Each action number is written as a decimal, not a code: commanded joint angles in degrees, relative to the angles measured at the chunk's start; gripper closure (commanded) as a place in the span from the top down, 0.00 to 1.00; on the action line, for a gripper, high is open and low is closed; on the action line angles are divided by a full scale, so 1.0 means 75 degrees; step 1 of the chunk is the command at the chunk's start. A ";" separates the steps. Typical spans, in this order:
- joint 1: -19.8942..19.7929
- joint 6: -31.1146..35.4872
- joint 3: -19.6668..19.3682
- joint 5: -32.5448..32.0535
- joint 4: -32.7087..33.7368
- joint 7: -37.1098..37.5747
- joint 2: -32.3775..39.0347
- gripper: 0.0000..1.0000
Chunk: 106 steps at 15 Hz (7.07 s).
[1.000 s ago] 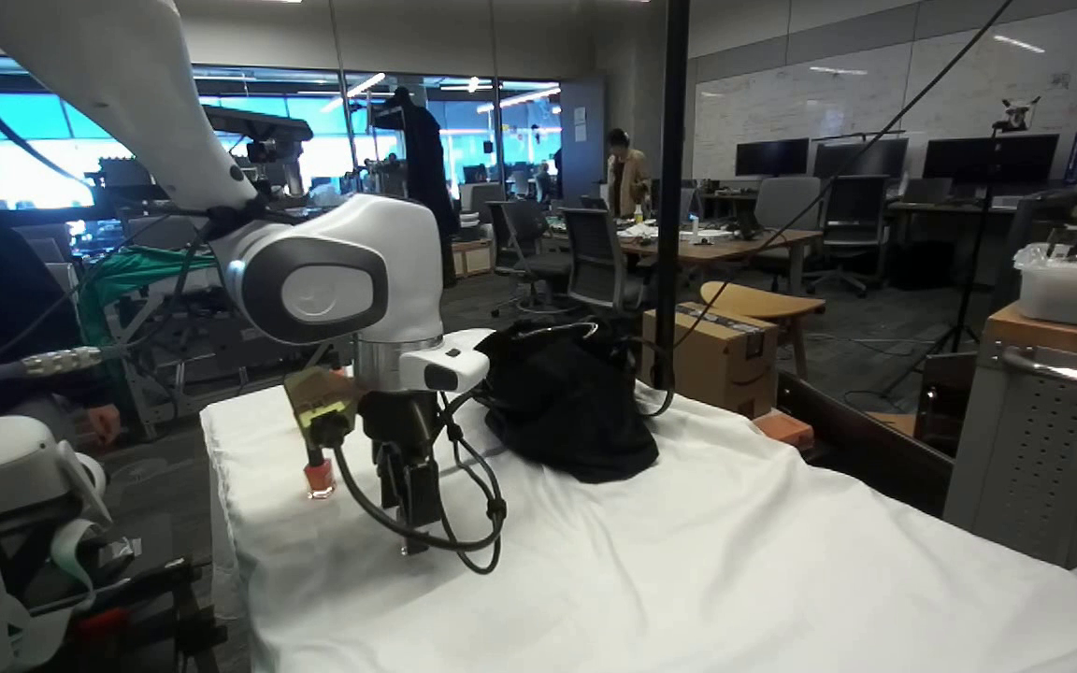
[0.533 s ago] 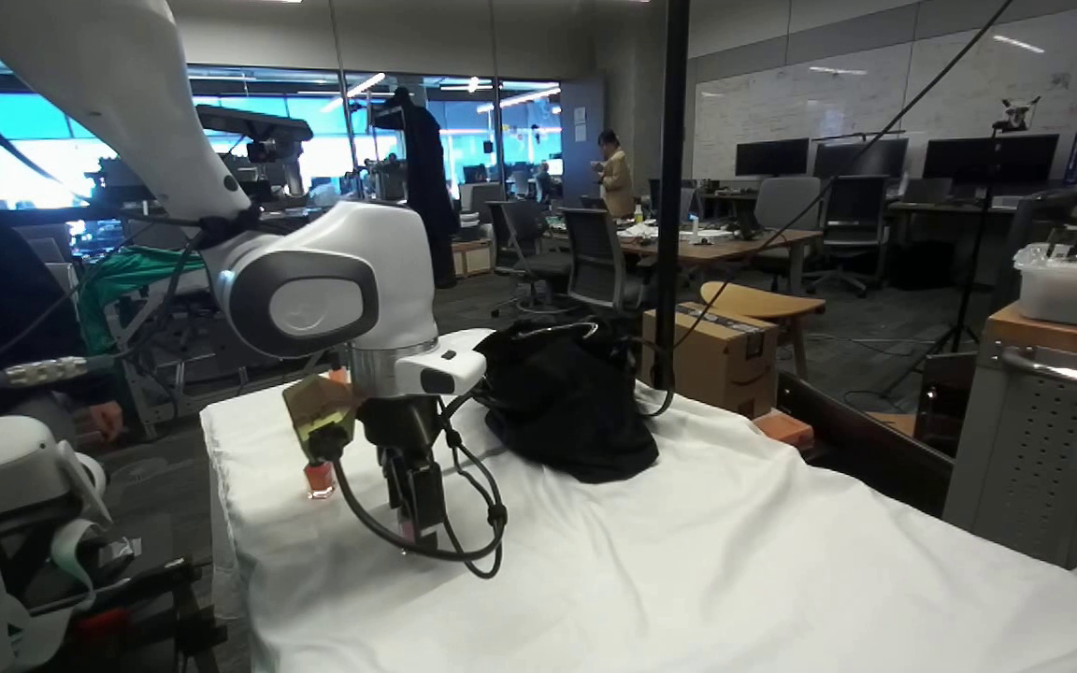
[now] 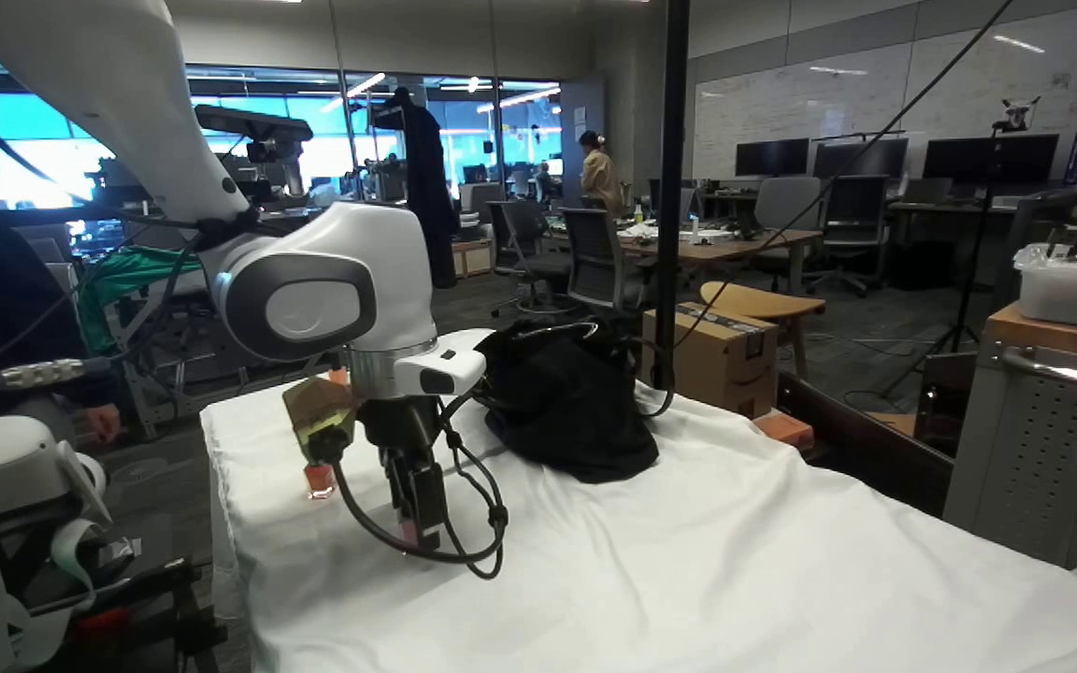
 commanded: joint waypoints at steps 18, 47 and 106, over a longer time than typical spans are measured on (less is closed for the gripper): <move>0.0188 -0.2383 -0.0094 -0.0915 0.1118 0.0910 -0.0763 0.15; 0.1111 -0.4209 0.0425 -0.1225 0.8912 -0.0107 0.3506 0.65; 0.1339 -0.0774 0.1726 0.1455 -0.0698 0.6609 -0.1347 1.00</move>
